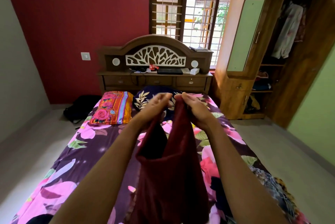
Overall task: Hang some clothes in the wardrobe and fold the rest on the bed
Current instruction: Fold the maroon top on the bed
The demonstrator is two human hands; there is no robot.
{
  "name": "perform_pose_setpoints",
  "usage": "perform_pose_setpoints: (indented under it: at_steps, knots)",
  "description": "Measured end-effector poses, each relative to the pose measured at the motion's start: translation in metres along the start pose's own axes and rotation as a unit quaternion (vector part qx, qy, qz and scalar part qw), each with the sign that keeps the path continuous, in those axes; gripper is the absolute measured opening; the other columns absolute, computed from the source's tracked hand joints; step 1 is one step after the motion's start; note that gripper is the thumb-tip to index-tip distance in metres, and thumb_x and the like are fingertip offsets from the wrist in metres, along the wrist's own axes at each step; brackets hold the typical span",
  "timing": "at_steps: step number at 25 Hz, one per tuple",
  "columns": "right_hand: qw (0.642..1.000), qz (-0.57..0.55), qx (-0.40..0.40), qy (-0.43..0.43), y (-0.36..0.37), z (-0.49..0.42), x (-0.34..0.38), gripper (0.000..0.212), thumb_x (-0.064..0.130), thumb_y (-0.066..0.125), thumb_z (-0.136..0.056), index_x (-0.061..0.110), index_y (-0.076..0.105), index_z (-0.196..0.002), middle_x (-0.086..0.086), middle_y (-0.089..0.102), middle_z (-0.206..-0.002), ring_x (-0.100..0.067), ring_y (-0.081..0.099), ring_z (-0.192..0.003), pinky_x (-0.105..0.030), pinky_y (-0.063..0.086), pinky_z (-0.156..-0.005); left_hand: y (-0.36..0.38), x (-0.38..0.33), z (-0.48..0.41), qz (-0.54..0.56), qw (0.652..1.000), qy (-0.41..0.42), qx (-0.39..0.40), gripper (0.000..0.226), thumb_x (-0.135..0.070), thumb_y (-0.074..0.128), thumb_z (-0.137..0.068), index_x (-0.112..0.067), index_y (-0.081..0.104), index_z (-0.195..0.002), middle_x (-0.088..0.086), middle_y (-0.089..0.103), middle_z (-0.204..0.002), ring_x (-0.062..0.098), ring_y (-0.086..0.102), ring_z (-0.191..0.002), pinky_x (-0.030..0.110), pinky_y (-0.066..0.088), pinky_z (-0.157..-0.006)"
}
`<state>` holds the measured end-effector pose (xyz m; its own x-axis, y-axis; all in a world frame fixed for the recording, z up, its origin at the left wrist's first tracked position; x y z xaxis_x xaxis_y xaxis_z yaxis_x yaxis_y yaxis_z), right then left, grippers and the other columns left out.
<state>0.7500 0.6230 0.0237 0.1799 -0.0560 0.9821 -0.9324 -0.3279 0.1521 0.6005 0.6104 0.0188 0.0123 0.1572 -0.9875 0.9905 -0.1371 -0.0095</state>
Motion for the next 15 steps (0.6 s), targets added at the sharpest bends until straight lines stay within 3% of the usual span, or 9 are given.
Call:
perform_pose_setpoints:
  at_steps: [2, 4, 6, 8, 10, 12, 13, 15]
  knots:
    - [0.999, 0.033, 0.023, -0.001, 0.01, -0.008, -0.004, 0.023, 0.02, 0.043, -0.1, 0.01, 0.063, -0.103, -0.016, 0.054, -0.125, -0.019, 0.056, -0.108, -0.029, 0.047, -0.094, 0.012, 0.013, 0.002, -0.026, 0.997, 0.033, 0.061, 0.024, -0.025, 0.042, -0.098, -0.022, 0.05, -0.121, -0.001, 0.059, -0.111, 0.004, 0.059, -0.095, 0.014, 0.05, -0.077]
    - [0.996, 0.091, 0.012, -0.011, 0.006, -0.009, -0.008, 0.019, 0.02, 0.047, -0.098, 0.011, 0.063, -0.101, -0.013, 0.047, -0.132, -0.016, 0.051, -0.114, -0.031, 0.043, -0.1, 0.009, 0.017, 0.008, 0.013, 0.994, -0.001, 0.105, 0.023, -0.025, 0.044, -0.097, -0.022, 0.052, -0.119, 0.0, 0.059, -0.114, 0.009, 0.057, -0.104, 0.021, 0.048, -0.089]
    - [0.977, 0.2, -0.012, -0.071, 0.001, -0.011, -0.01, 0.023, 0.022, 0.052, -0.096, 0.005, 0.067, -0.101, -0.009, 0.049, -0.123, -0.015, 0.051, -0.111, -0.03, 0.044, -0.098, 0.005, 0.015, 0.008, 0.009, 0.994, -0.011, 0.107, 0.019, -0.023, 0.048, -0.096, -0.017, 0.059, -0.11, 0.005, 0.063, -0.104, 0.011, 0.061, -0.095, 0.023, 0.048, -0.084]
    - [0.939, 0.302, -0.045, -0.156, -0.002, -0.008, -0.015, 0.024, 0.019, 0.058, -0.093, 0.0, 0.07, -0.1, -0.011, 0.059, -0.107, -0.014, 0.057, -0.099, -0.028, 0.049, -0.088, 0.006, 0.012, 0.008, -0.062, 0.995, 0.022, 0.078, 0.014, -0.017, 0.051, -0.095, -0.012, 0.061, -0.103, 0.002, 0.063, -0.092, 0.002, 0.062, -0.08, 0.014, 0.048, -0.073]
    - [0.914, 0.322, -0.119, -0.214, -0.004, -0.003, -0.021, 0.016, 0.014, 0.066, -0.088, 0.001, 0.071, -0.095, -0.009, 0.066, -0.09, -0.013, 0.062, -0.081, -0.032, 0.055, -0.074, 0.009, 0.013, 0.004, -0.116, 0.991, 0.045, 0.044, 0.017, -0.018, 0.054, -0.094, -0.007, 0.06, -0.106, 0.001, 0.062, -0.09, 0.002, 0.061, -0.078, 0.012, 0.047, -0.07]
    - [0.908, 0.291, -0.17, -0.247, -0.008, 0.005, -0.021, 0.01, 0.008, 0.074, -0.08, 0.007, 0.068, -0.087, 0.0, 0.065, -0.079, -0.005, 0.062, -0.07, -0.025, 0.054, -0.064, 0.003, 0.016, -0.001, -0.109, 0.993, 0.04, -0.034, 0.023, -0.023, 0.057, -0.092, -0.008, 0.057, -0.109, 0.004, 0.061, -0.097, 0.011, 0.06, -0.09, 0.013, 0.046, -0.073]
    - [0.907, 0.297, -0.147, -0.261, -0.008, 0.008, -0.019, 0.012, 0.006, 0.075, -0.078, 0.01, 0.066, -0.085, 0.003, 0.064, -0.077, -0.002, 0.061, -0.068, -0.018, 0.051, -0.061, -0.001, 0.018, -0.002, -0.09, 0.993, 0.035, -0.062, 0.023, -0.025, 0.059, -0.091, -0.01, 0.056, -0.108, 0.003, 0.06, -0.099, 0.012, 0.058, -0.092, 0.012, 0.046, -0.073]
    - [0.901, 0.351, -0.015, -0.255, -0.002, 0.014, -0.019, 0.012, 0.002, 0.073, -0.078, 0.009, 0.067, -0.085, 0.009, 0.063, -0.079, 0.003, 0.061, -0.071, -0.01, 0.045, -0.062, -0.004, 0.017, -0.001, -0.093, 0.993, 0.046, -0.052, 0.018, -0.02, 0.065, -0.087, -0.016, 0.056, -0.102, 0.0, 0.061, -0.096, 0.008, 0.058, -0.089, 0.013, 0.047, -0.075]
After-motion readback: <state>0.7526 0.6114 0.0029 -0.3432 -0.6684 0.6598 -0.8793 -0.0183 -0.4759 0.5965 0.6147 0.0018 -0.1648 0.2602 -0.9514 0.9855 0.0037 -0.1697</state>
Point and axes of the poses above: each hand's wrist, its own z-axis away from the middle knuckle, its own y-axis out of the palm, x = y × z, the point moved 2 cm from there along -z, towards the middle knuckle
